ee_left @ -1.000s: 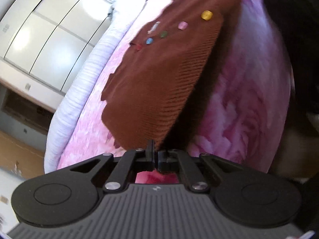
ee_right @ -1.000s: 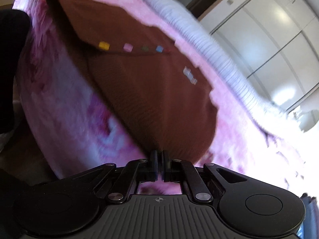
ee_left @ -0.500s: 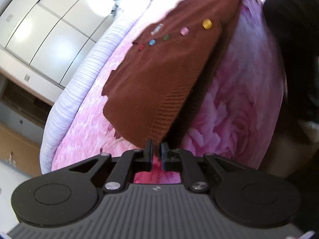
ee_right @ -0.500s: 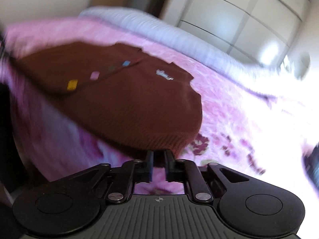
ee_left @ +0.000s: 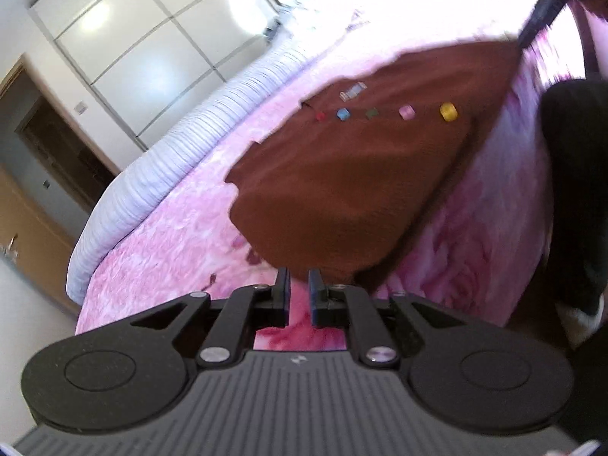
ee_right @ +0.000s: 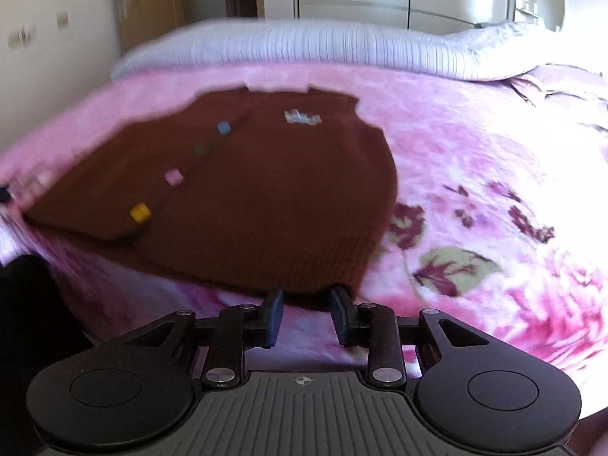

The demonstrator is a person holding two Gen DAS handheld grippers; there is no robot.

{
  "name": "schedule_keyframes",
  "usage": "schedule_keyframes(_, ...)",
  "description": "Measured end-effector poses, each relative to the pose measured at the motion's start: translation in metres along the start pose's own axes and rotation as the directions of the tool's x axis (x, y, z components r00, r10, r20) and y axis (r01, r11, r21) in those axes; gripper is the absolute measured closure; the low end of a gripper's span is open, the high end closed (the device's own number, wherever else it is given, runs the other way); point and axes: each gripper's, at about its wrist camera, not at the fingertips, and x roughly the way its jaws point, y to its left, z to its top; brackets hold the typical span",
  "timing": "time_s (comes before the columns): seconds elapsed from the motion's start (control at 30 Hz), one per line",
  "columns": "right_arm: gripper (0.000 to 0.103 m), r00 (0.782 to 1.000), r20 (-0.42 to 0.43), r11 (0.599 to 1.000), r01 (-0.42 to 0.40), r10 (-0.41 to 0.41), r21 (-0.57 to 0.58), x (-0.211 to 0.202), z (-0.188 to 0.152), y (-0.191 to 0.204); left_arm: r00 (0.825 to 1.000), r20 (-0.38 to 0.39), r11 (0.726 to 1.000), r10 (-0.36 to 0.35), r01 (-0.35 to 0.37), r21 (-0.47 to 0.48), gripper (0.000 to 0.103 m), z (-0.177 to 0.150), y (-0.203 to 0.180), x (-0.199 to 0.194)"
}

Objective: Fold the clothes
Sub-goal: 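Open both grippers and pull them back from the flattened vest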

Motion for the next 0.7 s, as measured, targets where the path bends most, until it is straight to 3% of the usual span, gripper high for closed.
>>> schedule_keyframes(0.07, 0.067, 0.999, 0.051, 1.0, 0.002, -0.002, -0.002, -0.006, 0.006, 0.006, 1.0, 0.021, 0.997, -0.002, 0.004, -0.075, 0.092, 0.008, 0.005, 0.002)
schedule_keyframes(0.1, 0.057, 0.997, 0.072, 1.0, 0.01, -0.01, -0.006, -0.007, 0.008, 0.01, 1.0, 0.019, 0.994, -0.006, 0.009, -0.113, 0.089, 0.012, 0.008, 0.005)
schedule_keyframes(0.13, 0.039, 0.996, 0.087, 1.0, 0.019, -0.018, -0.006, -0.006, 0.011, 0.012, 1.0, -0.006, 0.988, -0.017, 0.016, -0.154, 0.086, 0.015, 0.009, 0.011)
schedule_keyframes(0.2, 0.024, 0.996, 0.081, 1.0, 0.028, -0.028, 0.009, 0.006, 0.018, 0.015, 0.998, -0.054, 0.971, -0.041, 0.028, -0.235, 0.078, 0.023, 0.011, 0.023)
schedule_keyframes(0.37, 0.024, 1.0, -0.007, 0.999, 0.005, -0.005, 0.036, 0.02, 0.029, 0.016, 0.984, -0.158, 0.904, -0.081, 0.005, -0.428, 0.06, 0.038, 0.016, 0.042)
schedule_keyframes(0.43, 0.023, 0.999, -0.031, 0.998, 0.01, -0.008, 0.056, 0.017, 0.031, 0.015, 0.976, -0.203, 0.871, -0.081, -0.029, -0.491, 0.041, 0.041, 0.017, 0.04)
schedule_keyframes(0.47, 0.023, 0.999, -0.046, 0.997, 0.011, -0.008, 0.075, 0.016, 0.029, 0.014, 0.972, -0.22, 0.86, -0.081, -0.044, -0.509, 0.037, 0.042, 0.017, 0.039)
schedule_keyframes(0.6, 0.022, 0.995, -0.096, 0.991, 0.014, -0.001, 0.135, 0.006, 0.027, 0.014, 0.969, -0.238, 0.857, -0.072, -0.062, -0.512, 0.022, 0.047, 0.01, 0.029)
schedule_keyframes(0.7, 0.022, 0.995, -0.1, 0.992, 0.016, -0.003, 0.124, -0.004, 0.025, 0.022, 0.966, -0.251, 0.855, -0.066, -0.075, -0.514, 0.019, 0.051, 0.004, 0.022)
